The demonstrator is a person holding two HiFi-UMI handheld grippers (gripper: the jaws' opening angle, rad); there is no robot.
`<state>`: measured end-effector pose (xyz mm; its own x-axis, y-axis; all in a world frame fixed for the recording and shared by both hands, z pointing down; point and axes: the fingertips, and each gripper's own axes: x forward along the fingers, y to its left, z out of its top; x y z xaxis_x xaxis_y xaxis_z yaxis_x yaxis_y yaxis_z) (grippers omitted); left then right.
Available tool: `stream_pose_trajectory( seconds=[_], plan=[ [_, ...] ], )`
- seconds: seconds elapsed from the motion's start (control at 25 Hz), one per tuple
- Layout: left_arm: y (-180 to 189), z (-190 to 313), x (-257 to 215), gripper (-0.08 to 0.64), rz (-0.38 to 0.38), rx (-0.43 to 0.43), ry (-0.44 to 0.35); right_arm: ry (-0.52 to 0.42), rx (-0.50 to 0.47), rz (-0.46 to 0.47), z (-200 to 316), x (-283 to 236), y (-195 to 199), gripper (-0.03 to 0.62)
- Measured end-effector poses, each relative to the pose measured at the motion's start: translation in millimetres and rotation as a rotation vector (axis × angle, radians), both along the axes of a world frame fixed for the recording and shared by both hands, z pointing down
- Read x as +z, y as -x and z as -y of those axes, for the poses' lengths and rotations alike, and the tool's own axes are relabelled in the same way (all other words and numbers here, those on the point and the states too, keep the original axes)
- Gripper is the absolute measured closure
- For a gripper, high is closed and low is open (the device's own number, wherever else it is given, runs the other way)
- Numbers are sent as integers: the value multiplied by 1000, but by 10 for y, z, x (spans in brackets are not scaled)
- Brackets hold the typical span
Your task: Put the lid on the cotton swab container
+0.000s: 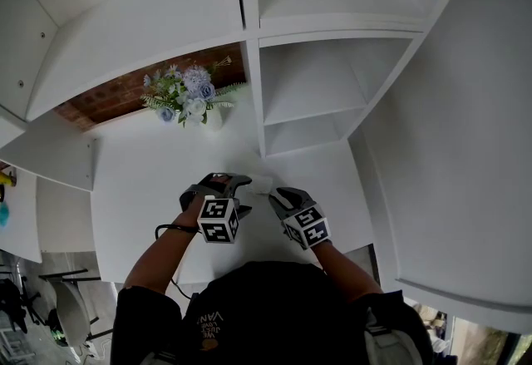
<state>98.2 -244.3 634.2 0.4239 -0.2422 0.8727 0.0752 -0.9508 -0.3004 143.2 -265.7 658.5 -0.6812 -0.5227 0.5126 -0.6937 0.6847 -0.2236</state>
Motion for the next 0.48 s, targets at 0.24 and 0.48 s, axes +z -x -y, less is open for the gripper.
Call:
stream_pose_trajectory(
  seconds=[0.24,0.48],
  plan=[
    [8,-68,17,262,-15,-30,12,-14,57,95,20,-263,-60,517],
    [5,-102,77,262,-29,-52,22,-73,60,149,85,-543,1,560]
  ],
)
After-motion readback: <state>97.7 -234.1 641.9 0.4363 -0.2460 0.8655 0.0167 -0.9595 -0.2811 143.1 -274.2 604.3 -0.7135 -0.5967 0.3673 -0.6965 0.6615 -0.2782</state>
